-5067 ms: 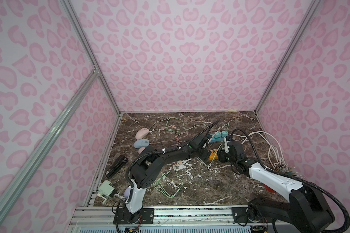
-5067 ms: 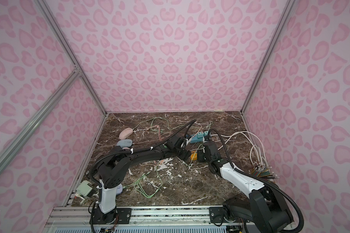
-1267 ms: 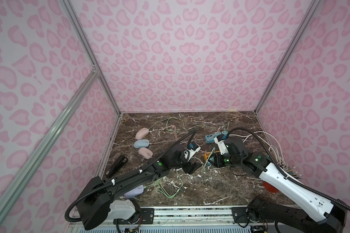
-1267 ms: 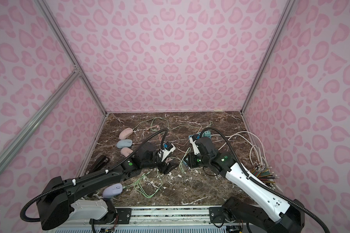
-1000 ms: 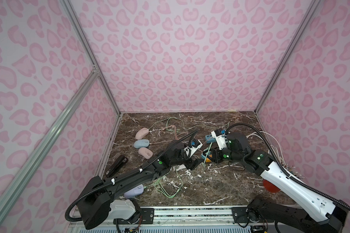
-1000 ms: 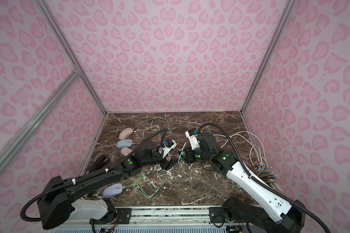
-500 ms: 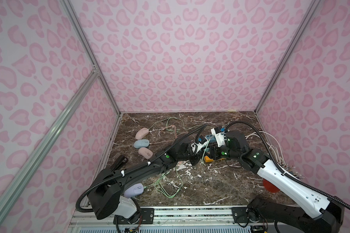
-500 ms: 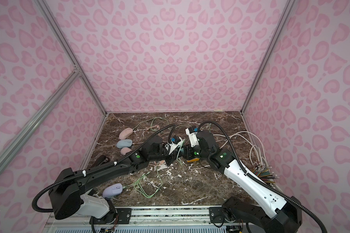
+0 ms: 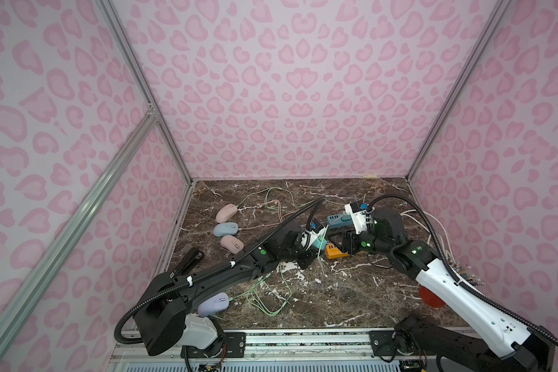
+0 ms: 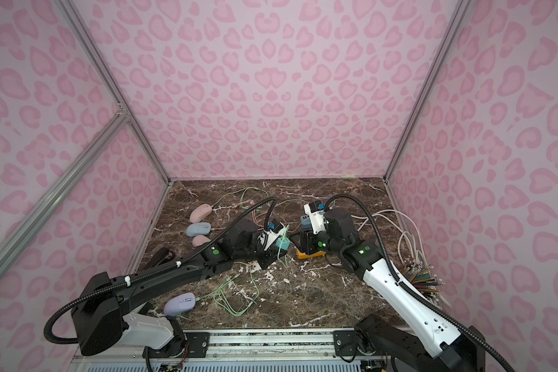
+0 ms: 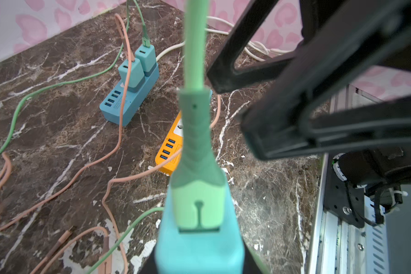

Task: Unplug the wireless mouse
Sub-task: Remove the power cord from the plug.

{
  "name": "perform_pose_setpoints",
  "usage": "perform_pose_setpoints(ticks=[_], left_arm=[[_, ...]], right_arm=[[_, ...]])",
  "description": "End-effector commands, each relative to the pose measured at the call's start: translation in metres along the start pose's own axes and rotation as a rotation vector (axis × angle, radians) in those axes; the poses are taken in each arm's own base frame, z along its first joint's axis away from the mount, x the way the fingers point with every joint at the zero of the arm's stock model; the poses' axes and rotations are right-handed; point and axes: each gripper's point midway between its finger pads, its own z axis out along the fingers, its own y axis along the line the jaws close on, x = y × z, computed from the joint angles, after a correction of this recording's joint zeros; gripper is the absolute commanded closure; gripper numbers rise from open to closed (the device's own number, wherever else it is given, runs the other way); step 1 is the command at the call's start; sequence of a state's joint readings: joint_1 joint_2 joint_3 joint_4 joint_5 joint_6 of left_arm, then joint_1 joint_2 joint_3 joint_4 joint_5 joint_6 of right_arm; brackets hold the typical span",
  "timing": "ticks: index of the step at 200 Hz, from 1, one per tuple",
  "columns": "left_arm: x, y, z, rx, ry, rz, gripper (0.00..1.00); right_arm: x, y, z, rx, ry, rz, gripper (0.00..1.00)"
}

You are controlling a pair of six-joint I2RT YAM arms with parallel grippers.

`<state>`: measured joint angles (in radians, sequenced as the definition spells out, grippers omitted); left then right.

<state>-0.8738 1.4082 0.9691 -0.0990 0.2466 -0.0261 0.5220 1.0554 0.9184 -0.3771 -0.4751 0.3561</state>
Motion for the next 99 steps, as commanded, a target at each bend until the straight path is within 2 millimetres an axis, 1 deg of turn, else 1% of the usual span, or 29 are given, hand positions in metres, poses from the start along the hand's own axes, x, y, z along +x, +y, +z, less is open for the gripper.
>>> perform_pose_setpoints(ticks=[1, 30, 67, 77, 90, 99], left_arm=[[0.0, -0.004, -0.002, 0.018, 0.021, -0.004, 0.98], [-0.001, -0.005, -0.001, 0.023, 0.032, -0.007, 0.98], [0.001, -0.008, 0.002, 0.038, 0.04, -0.014, 0.98], [0.002, -0.008, 0.003, 0.042, 0.043, -0.017, 0.98], [0.002, -0.009, 0.003, 0.045, 0.045, -0.017, 0.98], [0.002, -0.01, 0.003, 0.047, 0.044, -0.017, 0.98]], right_arm=[[-0.003, 0.017, 0.002, -0.111, -0.019, -0.024, 0.48], [0.0, 0.024, 0.006, -0.166, -0.012, -0.016, 0.53], [-0.005, 0.027, 0.01, -0.191, -0.03, -0.001, 0.55], [-0.009, 0.026, 0.012, -0.189, -0.042, 0.009, 0.58], [-0.01, 0.023, 0.016, -0.18, -0.043, 0.026, 0.67], [-0.011, 0.022, 0.019, -0.176, -0.043, 0.034, 0.7]])
